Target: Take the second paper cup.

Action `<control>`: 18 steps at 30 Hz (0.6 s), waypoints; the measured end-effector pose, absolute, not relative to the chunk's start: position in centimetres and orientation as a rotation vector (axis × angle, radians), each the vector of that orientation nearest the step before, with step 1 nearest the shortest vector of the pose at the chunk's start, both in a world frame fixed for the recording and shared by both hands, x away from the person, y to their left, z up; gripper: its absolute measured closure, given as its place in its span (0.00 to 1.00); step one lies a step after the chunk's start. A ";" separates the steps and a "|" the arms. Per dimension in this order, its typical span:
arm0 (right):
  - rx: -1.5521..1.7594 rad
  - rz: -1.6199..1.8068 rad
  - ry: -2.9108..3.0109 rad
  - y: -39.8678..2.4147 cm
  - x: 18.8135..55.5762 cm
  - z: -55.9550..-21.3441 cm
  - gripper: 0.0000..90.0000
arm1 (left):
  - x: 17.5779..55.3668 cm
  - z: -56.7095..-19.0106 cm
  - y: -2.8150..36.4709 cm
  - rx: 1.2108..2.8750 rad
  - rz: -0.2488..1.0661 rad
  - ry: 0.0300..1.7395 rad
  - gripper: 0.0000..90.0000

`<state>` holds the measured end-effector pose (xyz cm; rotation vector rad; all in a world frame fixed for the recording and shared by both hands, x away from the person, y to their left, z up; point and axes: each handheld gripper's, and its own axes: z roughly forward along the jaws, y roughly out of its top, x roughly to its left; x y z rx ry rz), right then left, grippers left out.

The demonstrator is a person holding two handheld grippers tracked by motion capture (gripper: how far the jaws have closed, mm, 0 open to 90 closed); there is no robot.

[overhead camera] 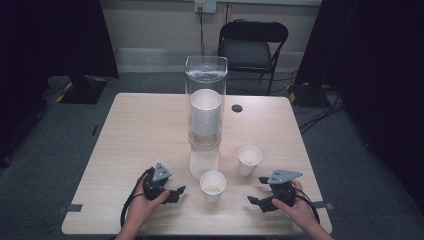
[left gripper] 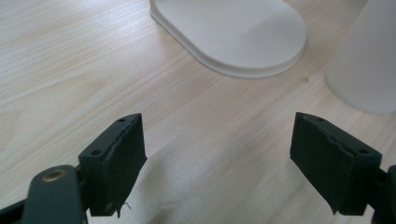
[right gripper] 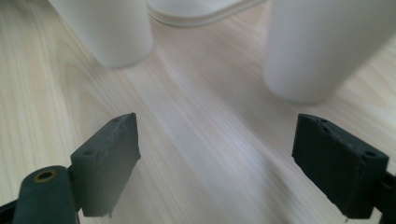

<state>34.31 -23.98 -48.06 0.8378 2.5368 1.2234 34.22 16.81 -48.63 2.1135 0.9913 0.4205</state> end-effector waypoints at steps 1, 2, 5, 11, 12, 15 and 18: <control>0.846 1.214 2.534 -24.4 34.3 -48.1 0.16 | 34.2 -48.7 17.0 2.117 0.428 0.987 0.20; 0.854 1.212 2.523 -24.8 34.3 -48.2 0.16 | 34.1 -48.7 17.1 2.117 0.420 0.991 0.20; 0.877 1.193 2.512 -25.9 34.2 -48.2 0.16 | 33.8 -48.8 17.4 2.119 0.419 0.995 0.20; 0.907 1.140 2.490 -27.9 34.1 -48.2 0.16 | 33.5 -48.7 18.2 2.135 0.423 0.988 0.20; 0.909 1.134 2.485 -28.2 34.0 -48.3 0.16 | 33.4 -48.7 18.4 2.131 0.419 0.996 0.20; 0.945 1.123 2.472 -29.0 34.0 -48.7 0.16 | 33.3 -48.7 18.9 2.141 0.422 0.996 0.20; 0.950 1.083 2.465 -29.6 33.9 -49.2 0.16 | 33.2 -48.8 19.4 2.140 0.425 1.003 0.20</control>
